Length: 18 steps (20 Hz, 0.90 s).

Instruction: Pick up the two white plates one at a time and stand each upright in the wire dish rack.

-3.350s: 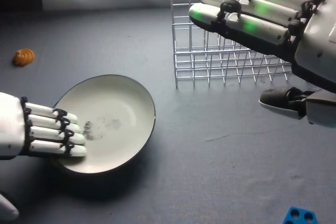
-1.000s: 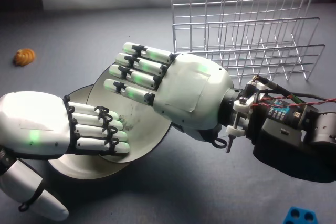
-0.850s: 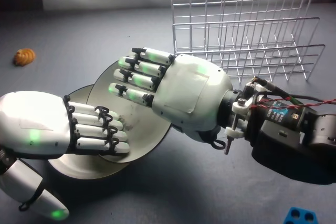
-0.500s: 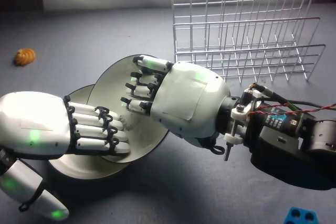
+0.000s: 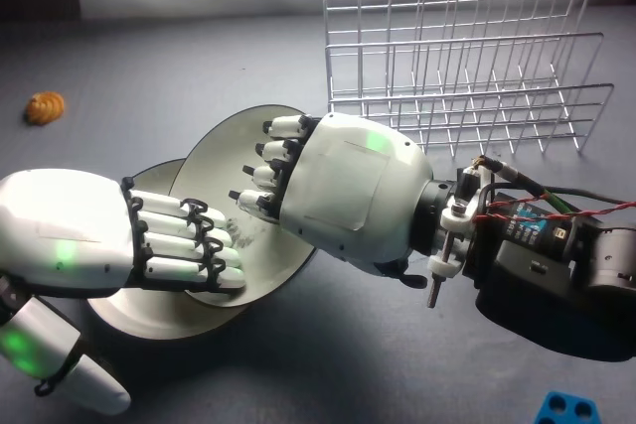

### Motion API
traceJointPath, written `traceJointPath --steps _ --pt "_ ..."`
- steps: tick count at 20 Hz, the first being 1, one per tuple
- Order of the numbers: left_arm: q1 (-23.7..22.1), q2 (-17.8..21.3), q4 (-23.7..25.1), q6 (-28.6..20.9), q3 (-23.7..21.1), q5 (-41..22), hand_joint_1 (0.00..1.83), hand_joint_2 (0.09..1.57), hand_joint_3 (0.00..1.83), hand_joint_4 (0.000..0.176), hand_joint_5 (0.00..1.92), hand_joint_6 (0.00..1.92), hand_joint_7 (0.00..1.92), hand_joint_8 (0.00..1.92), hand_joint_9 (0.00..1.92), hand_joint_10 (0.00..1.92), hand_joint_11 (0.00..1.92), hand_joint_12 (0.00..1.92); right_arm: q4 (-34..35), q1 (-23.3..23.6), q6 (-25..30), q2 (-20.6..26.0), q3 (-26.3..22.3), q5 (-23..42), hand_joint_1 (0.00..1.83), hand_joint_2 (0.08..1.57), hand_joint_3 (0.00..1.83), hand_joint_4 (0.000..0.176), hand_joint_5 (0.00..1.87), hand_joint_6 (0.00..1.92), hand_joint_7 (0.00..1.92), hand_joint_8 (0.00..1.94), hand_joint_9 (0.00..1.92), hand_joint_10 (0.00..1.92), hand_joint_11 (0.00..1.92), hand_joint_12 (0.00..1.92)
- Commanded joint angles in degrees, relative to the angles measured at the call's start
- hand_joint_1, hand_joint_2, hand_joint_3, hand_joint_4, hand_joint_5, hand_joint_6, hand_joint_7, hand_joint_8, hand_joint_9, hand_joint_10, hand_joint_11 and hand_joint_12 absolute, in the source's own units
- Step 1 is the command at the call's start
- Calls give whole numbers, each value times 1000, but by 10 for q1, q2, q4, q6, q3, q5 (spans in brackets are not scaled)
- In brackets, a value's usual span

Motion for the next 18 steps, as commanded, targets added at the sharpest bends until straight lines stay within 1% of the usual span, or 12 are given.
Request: traceJointPath --steps 1,2,3,5,6,7,8,10,11,14,15,18 --pt "-8 3 -23 -4 -3 -38 0 1061 0 0 59 1 35 1 29 1 25 19 3 0 2 -1 -2 47 1365 1140 0 0 852 1215 944 987 877 1197 677 1241" --pt "-15 7 -26 -11 -2 -41 0 1056 0 0 38 0 29 0 24 0 34 24 3 -1 2 -1 -2 48 1369 1128 0 0 873 1160 964 947 915 1164 692 1200" --pt "-21 10 -30 -21 0 -45 0 1066 0 0 45 4 38 4 34 4 48 32 3 -1 2 -1 -2 48 1374 1116 0 0 866 1159 1005 899 954 1100 750 1149" --pt "-28 17 -43 -38 7 -56 0 1067 0 0 33 0 34 2 21 0 34 28 3 -1 2 -1 -3 55 1376 1113 0 0 861 1155 1001 900 974 1089 757 1147" --pt "-29 19 -47 -40 10 -59 0 1069 1 0 41 4 50 8 32 5 43 35 3 -1 2 -1 -3 56 1375 1118 1 0 841 1175 985 920 971 1105 754 1145" --pt "-32 26 -58 -42 16 -65 0 1075 3 0 7 0 19 1 6 0 10 23 3 -1 2 -1 -3 58 1373 1125 1 0 834 1185 960 942 963 1137 748 1174" --pt "-34 31 -64 -45 20 -69 0 1064 0 0 63 7 50 3 39 0 0 164 3 -1 2 -1 -4 58 1370 1131 1 0 837 1186 949 971 933 1168 769 1212" --pt "-39 43 -68 -48 21 -77 0 1056 0 0 51 1 42 1 34 0 0 159 3 -1 2 -1 -5 62 1371 1132 1 0 822 1189 950 979 940 1165 778 1216" --pt "-42 50 -68 -50 19 -81 0 1066 0 0 25 5 19 7 6 2 0 48 3 -1 1 -1 -5 64 1369 1137 0 0 809 1206 918 1005 957 1166 763 1254" --pt "-52 73 -68 -56 12 -91 0 1063 0 0 49 12 32 9 15 5 1 48 3 0 -1 -1 -9 74 1369 1135 0 0 825 1191 919 982 961 1170 750 1256" --pt "-53 80 -68 -61 12 -92 0 1070 0 0 61 4 44 4 31 1 0 98 3 1 -4 -1 -13 76 1372 1127 0 0 848 1163 934 955 972 1150 740 1244" --pt "-54 99 -68 -70 13 -99 0 1073 1 0 59 0 38 1 18 1 0 69 3 8 -12 0 -28 83 1372 1125 0 0 846 1160 959 935 962 1153 738 1241"
